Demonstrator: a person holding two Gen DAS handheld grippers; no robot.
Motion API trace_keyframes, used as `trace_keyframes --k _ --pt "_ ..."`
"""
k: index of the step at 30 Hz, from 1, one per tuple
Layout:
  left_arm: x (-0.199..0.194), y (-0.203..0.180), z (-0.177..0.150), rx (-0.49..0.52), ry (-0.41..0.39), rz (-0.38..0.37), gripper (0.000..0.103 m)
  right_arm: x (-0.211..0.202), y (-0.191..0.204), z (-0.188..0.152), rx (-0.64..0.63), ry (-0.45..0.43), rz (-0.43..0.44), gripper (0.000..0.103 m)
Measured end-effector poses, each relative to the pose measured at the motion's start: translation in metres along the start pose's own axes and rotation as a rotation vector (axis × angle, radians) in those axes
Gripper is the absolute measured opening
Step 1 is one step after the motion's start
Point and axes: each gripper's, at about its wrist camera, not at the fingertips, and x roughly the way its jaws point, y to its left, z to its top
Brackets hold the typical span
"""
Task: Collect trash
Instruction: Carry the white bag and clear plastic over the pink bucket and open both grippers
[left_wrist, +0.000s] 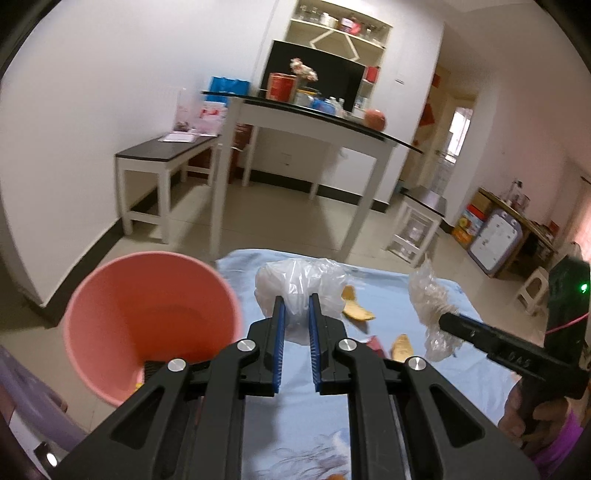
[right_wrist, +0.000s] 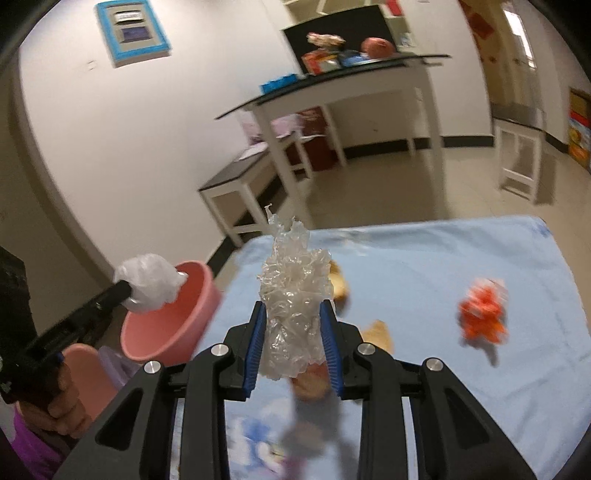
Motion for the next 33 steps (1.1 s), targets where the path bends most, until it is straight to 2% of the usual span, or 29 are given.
trace_keyframes --k 11,18,24,33 --pt "-0.025 0.047 -0.004 -0.054 -0.039 0.129 0.012 0.042 0.086 0.019 -0.114 0.058 0.169 0.029" --pt "-0.026 0.070 -0.009 -0.083 -0.022 0.185 0.012 0.076 0.130 0.021 -0.153 0.123 0.242 0.029" --pt "-0.024 0.084 -0.018 -0.102 0.004 0.214 0.012 0.097 0.149 0.017 -0.155 0.178 0.270 0.029" --pt "-0.014 0.097 -0.030 -0.109 0.054 0.248 0.012 0.126 0.163 0.001 -0.147 0.252 0.266 0.030"
